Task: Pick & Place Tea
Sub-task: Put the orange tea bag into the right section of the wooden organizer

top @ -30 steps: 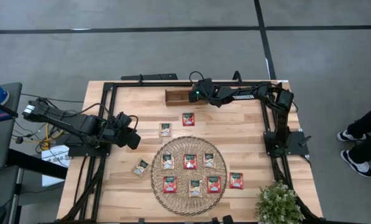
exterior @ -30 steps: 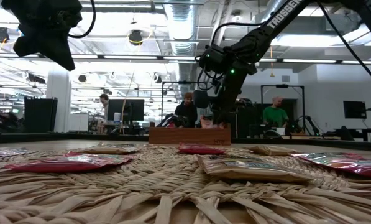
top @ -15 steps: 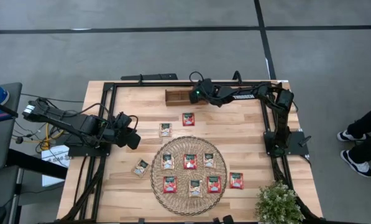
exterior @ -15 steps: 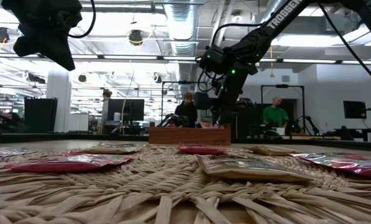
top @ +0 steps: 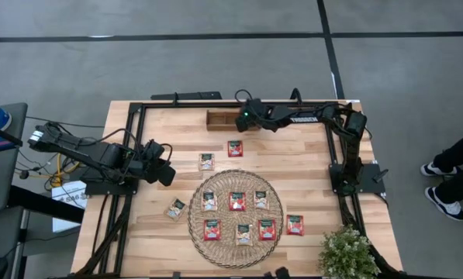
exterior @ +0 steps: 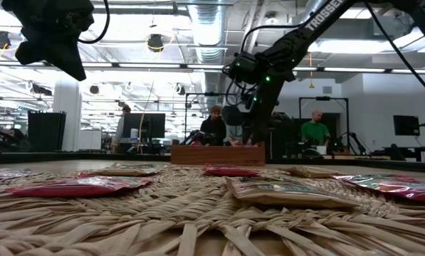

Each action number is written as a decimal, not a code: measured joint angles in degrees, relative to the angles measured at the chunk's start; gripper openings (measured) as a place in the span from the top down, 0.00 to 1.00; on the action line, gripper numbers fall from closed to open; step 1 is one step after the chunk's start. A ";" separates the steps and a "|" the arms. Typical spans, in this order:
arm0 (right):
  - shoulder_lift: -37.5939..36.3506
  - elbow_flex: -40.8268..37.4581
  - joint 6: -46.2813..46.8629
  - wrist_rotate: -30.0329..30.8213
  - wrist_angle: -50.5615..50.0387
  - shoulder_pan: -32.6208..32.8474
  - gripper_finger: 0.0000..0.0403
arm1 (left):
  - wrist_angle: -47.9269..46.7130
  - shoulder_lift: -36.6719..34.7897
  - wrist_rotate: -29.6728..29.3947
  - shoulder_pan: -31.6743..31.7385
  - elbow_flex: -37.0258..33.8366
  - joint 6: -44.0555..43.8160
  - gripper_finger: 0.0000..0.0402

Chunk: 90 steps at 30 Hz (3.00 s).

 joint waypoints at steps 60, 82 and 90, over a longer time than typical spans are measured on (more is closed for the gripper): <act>4.12 15.09 -21.32 -14.20 -8.08 -6.88 0.84 | 1.72 0.02 0.02 -0.02 0.00 0.60 1.00; 5.54 17.34 -23.94 -12.63 -18.99 -6.45 0.84 | 1.95 0.02 0.58 0.00 -0.02 1.23 1.00; 4.55 17.34 -23.94 -11.07 -19.15 -6.40 0.84 | 2.29 0.02 0.60 0.00 -0.02 1.31 1.00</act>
